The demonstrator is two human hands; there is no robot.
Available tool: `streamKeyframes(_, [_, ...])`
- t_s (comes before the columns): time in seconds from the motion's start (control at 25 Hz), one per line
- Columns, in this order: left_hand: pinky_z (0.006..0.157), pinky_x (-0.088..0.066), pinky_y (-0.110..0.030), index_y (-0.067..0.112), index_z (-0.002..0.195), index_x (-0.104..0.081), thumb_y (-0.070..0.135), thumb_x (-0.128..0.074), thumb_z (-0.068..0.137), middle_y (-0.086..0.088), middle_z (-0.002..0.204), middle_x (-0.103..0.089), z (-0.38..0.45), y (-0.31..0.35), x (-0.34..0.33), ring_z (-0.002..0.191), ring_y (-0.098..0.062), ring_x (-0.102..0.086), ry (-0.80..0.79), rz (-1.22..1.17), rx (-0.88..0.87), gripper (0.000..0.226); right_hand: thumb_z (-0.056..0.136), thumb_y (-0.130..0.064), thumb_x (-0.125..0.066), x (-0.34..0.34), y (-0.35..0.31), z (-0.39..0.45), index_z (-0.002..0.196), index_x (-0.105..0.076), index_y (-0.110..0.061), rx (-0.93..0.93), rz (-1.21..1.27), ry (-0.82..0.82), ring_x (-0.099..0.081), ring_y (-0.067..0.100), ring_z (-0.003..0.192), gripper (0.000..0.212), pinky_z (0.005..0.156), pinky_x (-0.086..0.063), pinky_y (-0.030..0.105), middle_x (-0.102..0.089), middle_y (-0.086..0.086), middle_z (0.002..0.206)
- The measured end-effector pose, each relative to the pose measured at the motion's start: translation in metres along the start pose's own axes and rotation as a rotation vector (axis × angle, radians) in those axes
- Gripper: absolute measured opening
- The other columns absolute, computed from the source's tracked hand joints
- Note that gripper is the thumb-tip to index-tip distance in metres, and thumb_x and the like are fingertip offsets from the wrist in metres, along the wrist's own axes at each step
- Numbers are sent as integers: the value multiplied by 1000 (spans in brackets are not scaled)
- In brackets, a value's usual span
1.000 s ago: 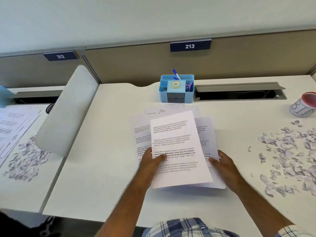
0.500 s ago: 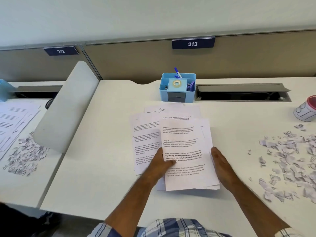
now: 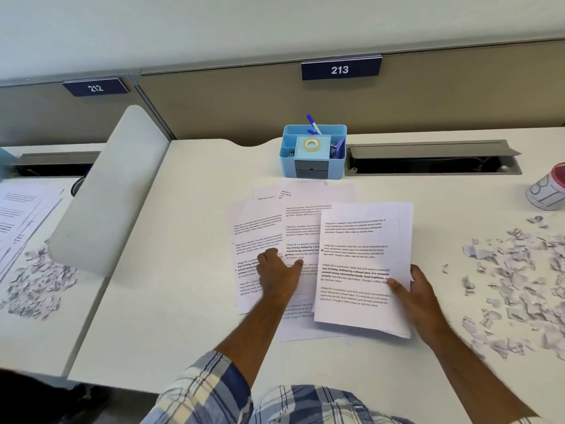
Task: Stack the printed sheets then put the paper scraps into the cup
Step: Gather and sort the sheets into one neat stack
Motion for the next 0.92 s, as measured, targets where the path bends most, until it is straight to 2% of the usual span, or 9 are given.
streamKeyframes(0.12, [103, -47, -48, 11, 144, -38, 59, -86, 75, -11, 142, -43, 6, -4, -6, 134, -32, -42, 14, 171, 5, 97, 96, -8, -67, 14, 9, 3, 129, -56, -17, -5, -8, 29, -68, 19, 112, 35, 100, -54, 46, -70, -1, 125])
streamKeyframes(0.2, [103, -48, -48, 10, 146, -35, 64, -87, 70, -11, 142, -42, 6, -1, -14, 134, -32, -43, 8, 248, -22, 107, 97, -8, -67, 21, 14, 4, 128, -56, -16, -9, -13, 45, -69, 23, 112, 34, 98, -54, 46, -70, 1, 125])
streamKeyframes(0.32, [107, -47, -51, 7, 158, -22, 56, -90, 71, -14, 146, -39, 8, 6, -23, 136, -35, -43, -30, 297, -32, 121, 97, -7, -66, 27, 16, 4, 129, -55, -15, -17, -6, 64, -69, 27, 112, 34, 96, -55, 46, -70, 5, 125])
streamKeyframes(0.48, [111, -45, -53, 3, 161, -16, 39, -93, 75, -19, 147, -42, 12, 12, -30, 136, -39, -48, -83, 242, -30, 121, 97, -7, -66, 29, 14, 5, 129, -56, -15, -8, -3, 63, -69, 26, 112, 35, 97, -54, 47, -70, 4, 126])
streamKeyframes(0.72, [105, -50, -49, 6, 141, -44, 30, -92, 78, -16, 134, -60, 11, 13, -35, 127, -36, -56, -80, 186, -71, 83, 97, -7, -66, 34, 10, 5, 130, -56, -17, 11, 6, 62, -69, 23, 112, 36, 96, -55, 44, -71, 2, 126])
streamKeyframes(0.84, [96, -56, -46, 9, 131, -54, 22, -83, 85, -12, 122, -70, 10, 9, -40, 115, -33, -65, -97, 132, -114, 56, 97, -7, -66, 38, 7, 3, 128, -57, -17, 16, 8, 68, -70, 20, 108, 34, 84, -58, 30, -72, -2, 122])
streamKeyframes(0.92, [86, -56, -37, 8, 122, -62, 15, -72, 89, -10, 115, -73, 10, 7, -36, 107, -30, -69, -121, 55, -107, 35, 97, -7, -66, 41, 5, 2, 129, -57, -17, 20, 15, 79, -71, 17, 105, 35, 75, -58, 19, -72, -5, 119])
Point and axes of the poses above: each hand's wrist, its own z-axis towards the middle knuckle, its own x-axis out of the back of the hand, y = z × x, the point moved 6 cm from there along z, towards the middle knuckle
